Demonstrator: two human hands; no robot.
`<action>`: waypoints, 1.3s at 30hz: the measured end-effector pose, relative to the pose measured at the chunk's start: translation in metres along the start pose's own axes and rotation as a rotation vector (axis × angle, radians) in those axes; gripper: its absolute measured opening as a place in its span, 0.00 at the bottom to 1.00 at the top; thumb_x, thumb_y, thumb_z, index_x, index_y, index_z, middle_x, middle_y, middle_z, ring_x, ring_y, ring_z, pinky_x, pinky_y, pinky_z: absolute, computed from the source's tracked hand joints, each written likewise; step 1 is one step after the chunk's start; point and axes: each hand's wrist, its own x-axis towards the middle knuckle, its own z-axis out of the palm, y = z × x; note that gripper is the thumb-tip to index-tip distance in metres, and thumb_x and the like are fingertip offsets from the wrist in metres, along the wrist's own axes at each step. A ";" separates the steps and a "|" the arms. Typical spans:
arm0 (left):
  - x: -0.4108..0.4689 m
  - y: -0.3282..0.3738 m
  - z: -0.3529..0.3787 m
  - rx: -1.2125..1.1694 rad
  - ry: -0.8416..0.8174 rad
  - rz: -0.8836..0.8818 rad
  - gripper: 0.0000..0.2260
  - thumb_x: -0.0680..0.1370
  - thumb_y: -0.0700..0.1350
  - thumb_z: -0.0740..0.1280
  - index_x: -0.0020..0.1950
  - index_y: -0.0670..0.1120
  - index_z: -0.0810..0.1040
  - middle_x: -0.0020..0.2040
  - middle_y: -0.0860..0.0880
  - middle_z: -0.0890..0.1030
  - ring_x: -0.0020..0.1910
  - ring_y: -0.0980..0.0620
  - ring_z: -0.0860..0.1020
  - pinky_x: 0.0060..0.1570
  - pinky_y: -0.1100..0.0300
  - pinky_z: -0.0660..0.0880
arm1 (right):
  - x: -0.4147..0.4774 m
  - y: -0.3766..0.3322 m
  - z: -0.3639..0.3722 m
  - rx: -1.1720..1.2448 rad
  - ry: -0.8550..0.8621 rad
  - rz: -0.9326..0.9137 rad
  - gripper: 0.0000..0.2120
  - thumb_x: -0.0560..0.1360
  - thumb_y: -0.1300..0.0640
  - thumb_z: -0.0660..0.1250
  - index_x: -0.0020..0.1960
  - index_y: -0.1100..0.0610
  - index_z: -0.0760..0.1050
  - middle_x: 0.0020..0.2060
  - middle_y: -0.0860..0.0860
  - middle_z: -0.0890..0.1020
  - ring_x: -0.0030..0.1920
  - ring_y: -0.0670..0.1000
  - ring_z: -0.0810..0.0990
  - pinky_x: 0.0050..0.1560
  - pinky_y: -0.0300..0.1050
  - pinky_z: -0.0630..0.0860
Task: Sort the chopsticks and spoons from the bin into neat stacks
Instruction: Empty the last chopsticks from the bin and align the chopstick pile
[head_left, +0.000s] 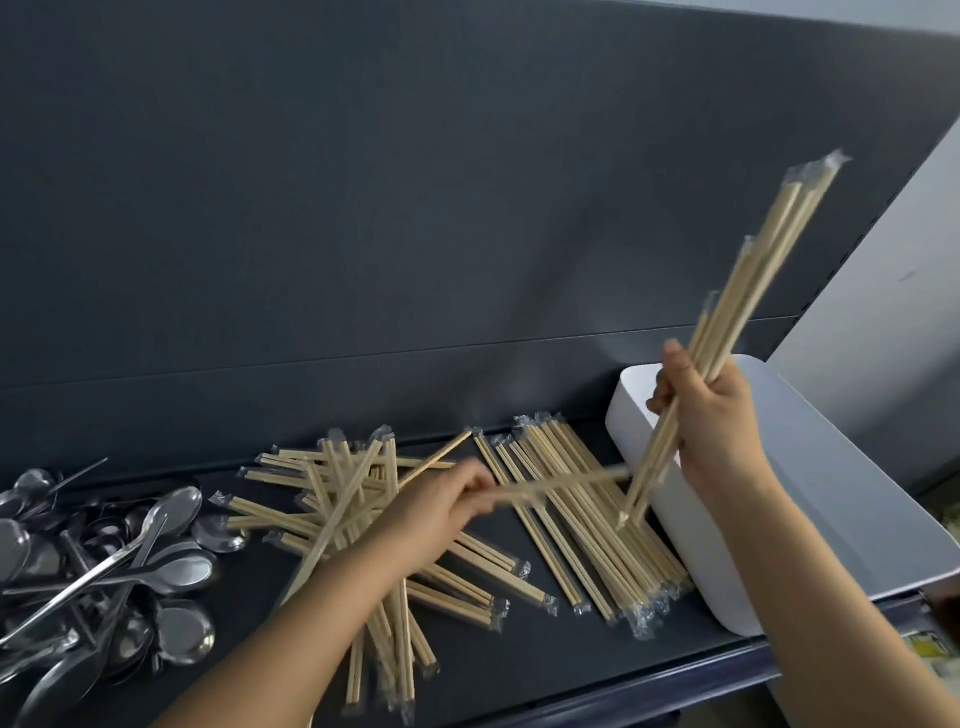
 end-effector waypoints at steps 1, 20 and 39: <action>0.003 0.002 -0.006 -0.080 0.075 -0.012 0.09 0.79 0.47 0.63 0.59 0.52 0.74 0.48 0.59 0.79 0.40 0.58 0.79 0.37 0.61 0.76 | 0.002 -0.002 -0.001 0.014 0.001 -0.003 0.11 0.79 0.54 0.63 0.39 0.54 0.65 0.28 0.48 0.69 0.29 0.46 0.69 0.35 0.40 0.72; 0.004 0.038 -0.031 -1.477 0.407 -0.447 0.13 0.73 0.43 0.68 0.57 0.42 0.80 0.56 0.44 0.82 0.57 0.46 0.79 0.62 0.49 0.72 | -0.066 0.045 0.101 -0.336 -0.559 0.029 0.07 0.77 0.54 0.65 0.51 0.57 0.72 0.37 0.46 0.77 0.37 0.42 0.77 0.38 0.38 0.76; -0.002 0.020 -0.036 -1.584 0.506 -0.604 0.06 0.78 0.44 0.65 0.50 0.41 0.77 0.47 0.45 0.82 0.49 0.49 0.81 0.51 0.55 0.77 | -0.074 0.033 0.122 -1.104 -0.835 -0.169 0.20 0.76 0.50 0.64 0.63 0.57 0.64 0.52 0.54 0.78 0.49 0.54 0.79 0.45 0.44 0.72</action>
